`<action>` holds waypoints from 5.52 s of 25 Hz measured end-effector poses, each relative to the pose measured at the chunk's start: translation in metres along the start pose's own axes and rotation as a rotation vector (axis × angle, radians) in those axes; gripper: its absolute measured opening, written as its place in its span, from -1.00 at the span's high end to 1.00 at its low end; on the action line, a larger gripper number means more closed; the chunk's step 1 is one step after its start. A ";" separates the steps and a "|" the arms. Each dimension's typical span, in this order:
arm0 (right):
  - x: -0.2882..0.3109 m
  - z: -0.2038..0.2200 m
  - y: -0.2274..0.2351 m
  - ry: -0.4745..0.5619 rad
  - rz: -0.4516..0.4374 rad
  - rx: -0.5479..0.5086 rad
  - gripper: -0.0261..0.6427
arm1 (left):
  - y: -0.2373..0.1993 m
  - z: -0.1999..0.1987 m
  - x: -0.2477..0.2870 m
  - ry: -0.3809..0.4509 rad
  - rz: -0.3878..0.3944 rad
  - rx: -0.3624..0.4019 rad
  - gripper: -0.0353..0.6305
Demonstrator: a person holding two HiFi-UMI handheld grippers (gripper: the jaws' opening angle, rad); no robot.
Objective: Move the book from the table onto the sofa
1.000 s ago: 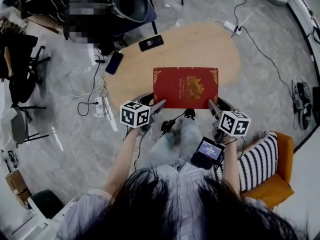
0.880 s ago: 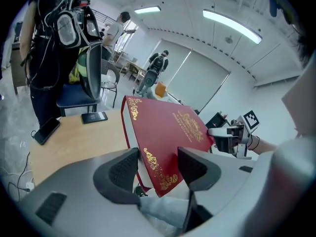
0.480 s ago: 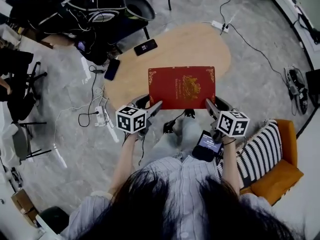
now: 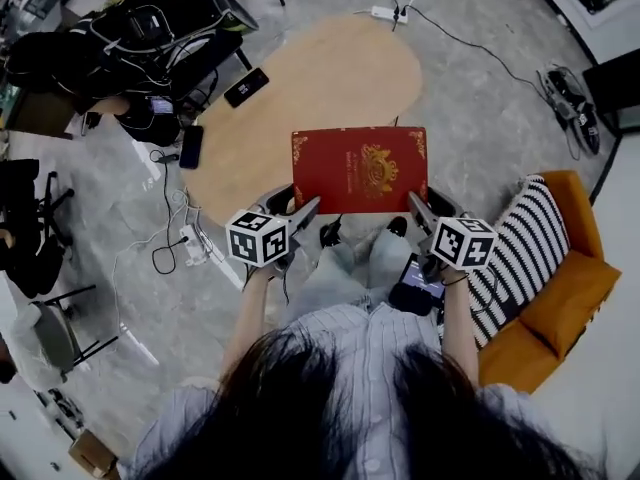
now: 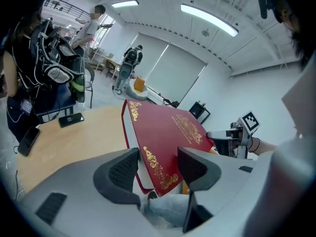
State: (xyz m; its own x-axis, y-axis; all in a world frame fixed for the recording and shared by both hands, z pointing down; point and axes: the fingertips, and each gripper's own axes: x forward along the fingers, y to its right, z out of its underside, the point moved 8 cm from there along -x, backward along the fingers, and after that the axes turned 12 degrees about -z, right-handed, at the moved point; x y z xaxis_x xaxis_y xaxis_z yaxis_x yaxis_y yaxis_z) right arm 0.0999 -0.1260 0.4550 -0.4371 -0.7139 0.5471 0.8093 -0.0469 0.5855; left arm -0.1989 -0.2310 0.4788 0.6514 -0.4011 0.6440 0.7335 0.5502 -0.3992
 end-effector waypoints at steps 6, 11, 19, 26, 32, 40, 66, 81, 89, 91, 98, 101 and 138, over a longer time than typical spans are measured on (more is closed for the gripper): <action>-0.048 0.024 0.002 0.078 0.061 0.056 0.36 | 0.034 0.000 0.001 -0.022 0.081 0.086 0.14; -0.088 0.038 -0.005 0.133 0.111 0.106 0.36 | 0.063 -0.009 -0.003 -0.048 0.141 0.162 0.14; -0.183 0.091 0.020 0.240 0.189 0.204 0.37 | 0.152 0.016 0.010 -0.105 0.241 0.256 0.14; -0.259 0.194 0.043 0.360 0.258 0.295 0.37 | 0.229 0.081 0.021 -0.152 0.326 0.407 0.14; -0.329 0.244 0.057 0.419 0.302 0.350 0.37 | 0.303 0.115 0.022 -0.179 0.381 0.484 0.14; -0.386 0.299 0.072 0.505 0.375 0.415 0.37 | 0.367 0.154 0.039 -0.214 0.470 0.540 0.14; -0.467 0.463 0.012 0.894 0.659 0.754 0.38 | 0.527 0.236 0.049 -0.422 0.840 0.923 0.14; -0.481 0.548 -0.015 1.046 0.816 1.007 0.39 | 0.634 0.319 0.065 -0.608 1.064 1.229 0.14; -0.489 0.556 -0.004 1.049 0.841 1.096 0.39 | 0.673 0.341 0.083 -0.698 1.094 1.322 0.14; -0.493 0.561 0.001 1.035 0.859 1.096 0.39 | 0.681 0.349 0.088 -0.712 1.096 1.345 0.14; -0.491 0.574 0.033 0.987 0.867 1.154 0.39 | 0.703 0.381 0.121 -0.770 1.084 1.444 0.14; -0.486 0.584 0.048 0.971 0.858 1.194 0.39 | 0.707 0.397 0.140 -0.814 1.072 1.469 0.14; -0.389 0.694 0.177 0.821 0.889 1.441 0.39 | 0.686 0.559 0.299 -1.108 0.856 1.542 0.22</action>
State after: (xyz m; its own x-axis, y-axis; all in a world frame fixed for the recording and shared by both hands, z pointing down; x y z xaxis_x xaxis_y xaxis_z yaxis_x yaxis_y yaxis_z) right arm 0.1407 0.6285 0.7610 0.4940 -0.3296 0.8045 -0.4322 0.7098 0.5562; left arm 0.3906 0.4359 0.7618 -0.1333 0.4145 0.9003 -0.7279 0.5756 -0.3728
